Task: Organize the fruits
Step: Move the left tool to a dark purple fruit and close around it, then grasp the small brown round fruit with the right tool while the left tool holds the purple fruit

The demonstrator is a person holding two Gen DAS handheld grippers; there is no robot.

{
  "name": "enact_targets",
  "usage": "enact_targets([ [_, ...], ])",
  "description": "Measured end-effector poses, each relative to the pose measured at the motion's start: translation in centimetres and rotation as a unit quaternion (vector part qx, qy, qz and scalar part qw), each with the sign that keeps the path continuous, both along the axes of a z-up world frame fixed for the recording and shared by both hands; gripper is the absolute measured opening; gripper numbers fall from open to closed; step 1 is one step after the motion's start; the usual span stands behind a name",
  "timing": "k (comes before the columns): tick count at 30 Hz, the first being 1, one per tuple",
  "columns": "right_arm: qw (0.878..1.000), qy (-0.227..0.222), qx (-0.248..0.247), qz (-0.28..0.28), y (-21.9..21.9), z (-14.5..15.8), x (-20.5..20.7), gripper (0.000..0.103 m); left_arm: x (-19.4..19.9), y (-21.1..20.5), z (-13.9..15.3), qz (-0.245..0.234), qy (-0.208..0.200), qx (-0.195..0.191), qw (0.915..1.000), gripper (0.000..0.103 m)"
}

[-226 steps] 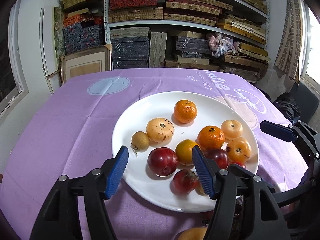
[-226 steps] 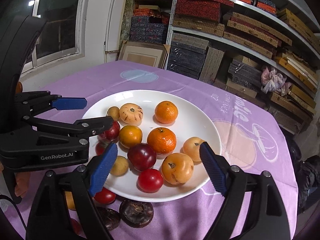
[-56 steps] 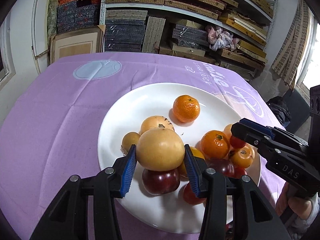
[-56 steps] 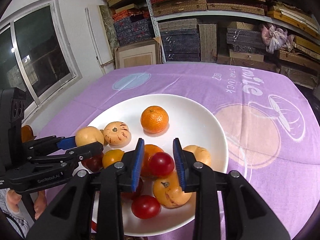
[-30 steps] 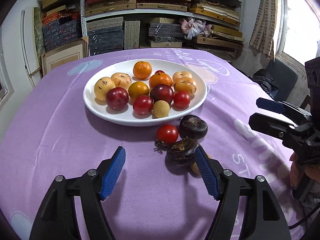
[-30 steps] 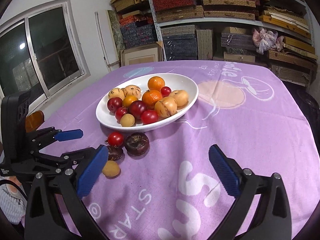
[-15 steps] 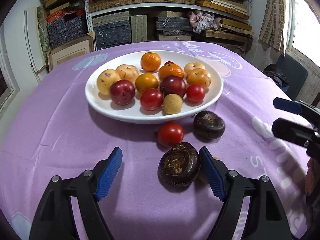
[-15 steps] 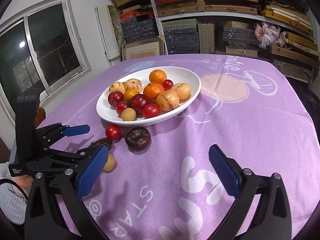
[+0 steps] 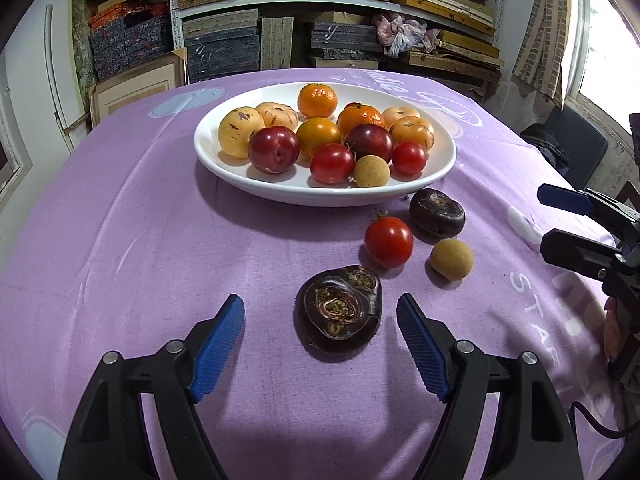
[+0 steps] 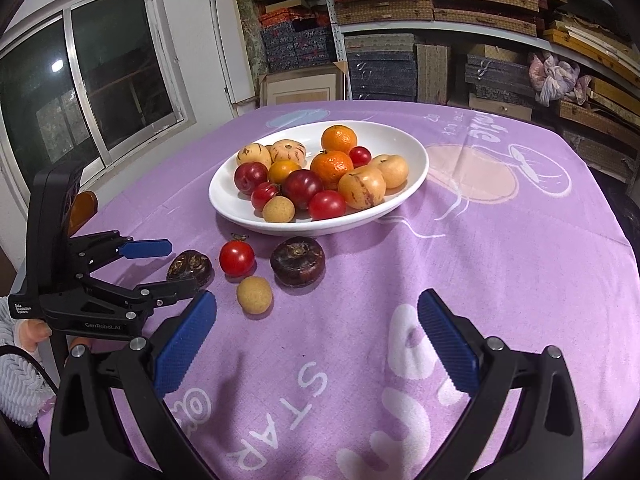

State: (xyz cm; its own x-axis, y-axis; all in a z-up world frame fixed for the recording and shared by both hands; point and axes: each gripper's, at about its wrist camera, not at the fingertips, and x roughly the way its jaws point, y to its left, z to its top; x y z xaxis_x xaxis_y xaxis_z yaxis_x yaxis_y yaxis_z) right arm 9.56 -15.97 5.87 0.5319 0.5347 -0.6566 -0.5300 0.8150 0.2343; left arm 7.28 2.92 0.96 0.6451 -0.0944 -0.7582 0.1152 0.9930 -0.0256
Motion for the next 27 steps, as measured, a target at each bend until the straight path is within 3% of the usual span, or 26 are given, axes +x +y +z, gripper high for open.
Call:
enact_targets([
  [5, 1.000, -0.002, -0.003, 0.005, 0.3, 0.0, -0.3, 0.099, 0.6, -0.5, -0.1, -0.007, 0.004, -0.005, 1.0000, 0.076],
  [10, 1.000, 0.000, -0.007, 0.009, 0.5, -0.2, -0.3, 0.099, 0.9, -0.5, -0.2, -0.008, 0.011, -0.008, 0.9999, 0.050],
  [18, 1.000, 0.001, -0.002, 0.023, 1.2, -0.5, -0.6, 0.099, 0.7, -0.5, 0.0, -0.012, 0.007, -0.013, 0.9998, 0.045],
  [23, 0.997, -0.025, -0.033, 0.064, 3.5, -0.2, -1.8, 0.098, 0.6, 0.2, 0.2, 0.008, -0.002, 0.000, 1.0000, 0.045],
  [24, 0.996, -0.027, -0.042, 0.071, 4.0, -0.3, -2.0, 0.095, 0.7, 0.3, 0.1, 0.010, 0.000, -0.002, 0.9999, 0.045],
  [27, 0.993, -0.025, -0.071, 0.093, 5.7, -0.8, -2.3, 0.067, 0.7, 0.4, 0.1, 0.010, 0.002, -0.001, 0.9999, 0.045],
])
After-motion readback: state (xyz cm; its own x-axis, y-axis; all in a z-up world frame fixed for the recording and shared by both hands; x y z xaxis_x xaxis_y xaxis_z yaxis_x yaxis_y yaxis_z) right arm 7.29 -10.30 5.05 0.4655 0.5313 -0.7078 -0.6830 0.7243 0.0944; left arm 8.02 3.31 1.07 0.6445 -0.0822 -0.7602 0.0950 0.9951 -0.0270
